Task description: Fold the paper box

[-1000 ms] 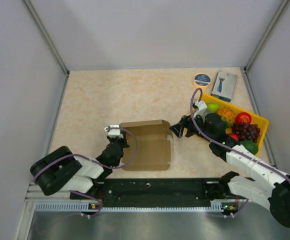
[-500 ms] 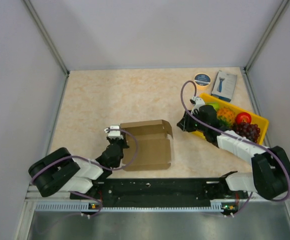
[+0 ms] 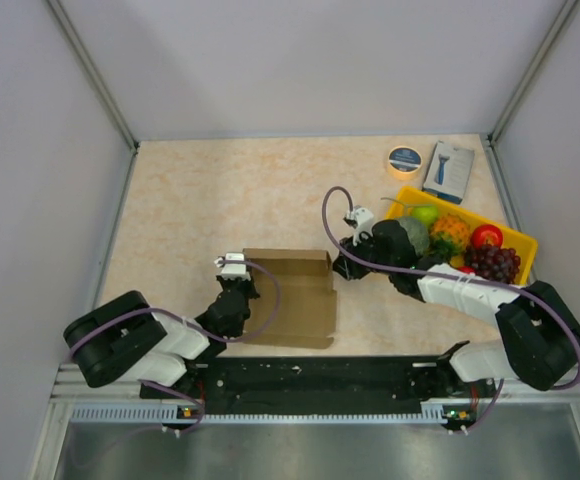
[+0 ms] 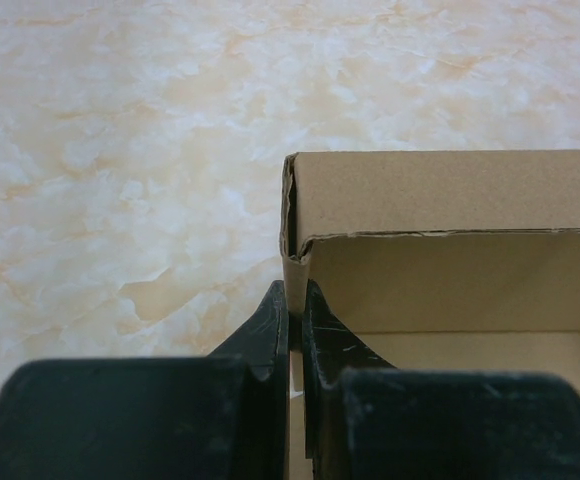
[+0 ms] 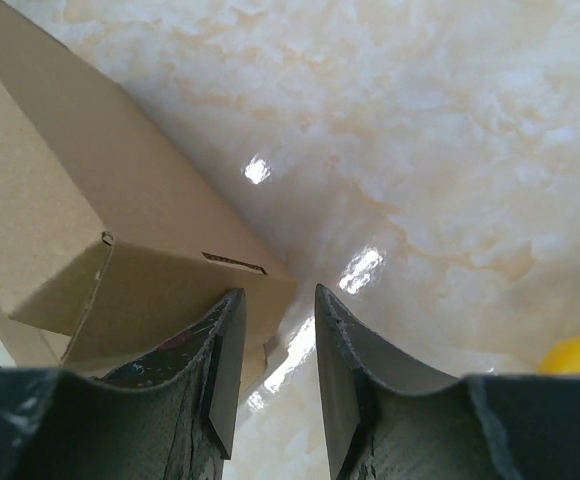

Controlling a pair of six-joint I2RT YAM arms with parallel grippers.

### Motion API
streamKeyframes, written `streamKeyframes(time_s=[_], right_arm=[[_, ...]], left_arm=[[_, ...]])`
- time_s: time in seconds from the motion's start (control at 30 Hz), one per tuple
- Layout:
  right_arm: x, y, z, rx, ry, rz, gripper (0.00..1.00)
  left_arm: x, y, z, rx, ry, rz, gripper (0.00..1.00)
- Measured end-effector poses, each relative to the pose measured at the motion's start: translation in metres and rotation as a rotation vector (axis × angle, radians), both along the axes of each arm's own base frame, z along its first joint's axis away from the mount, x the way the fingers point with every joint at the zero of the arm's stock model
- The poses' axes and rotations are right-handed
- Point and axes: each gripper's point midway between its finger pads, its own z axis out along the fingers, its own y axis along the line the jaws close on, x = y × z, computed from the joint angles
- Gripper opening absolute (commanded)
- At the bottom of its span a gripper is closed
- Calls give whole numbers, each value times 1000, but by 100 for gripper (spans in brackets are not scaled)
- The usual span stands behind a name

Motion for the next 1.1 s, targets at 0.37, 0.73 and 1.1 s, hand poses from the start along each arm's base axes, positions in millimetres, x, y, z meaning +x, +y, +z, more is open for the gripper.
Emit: streamKeyframes(time_s=[0.37, 0.73, 1.1], right_arm=[[-18, 4, -7, -40, -57, 70, 43], [-42, 8, 2, -8, -115, 141, 50], [-39, 18, -1, -58, -188, 163, 51]], left_arm=[[0, 2, 2, 19, -8, 17, 0], [-1, 2, 2, 27, -9, 18, 0], [-1, 1, 3, 31, -12, 19, 0]])
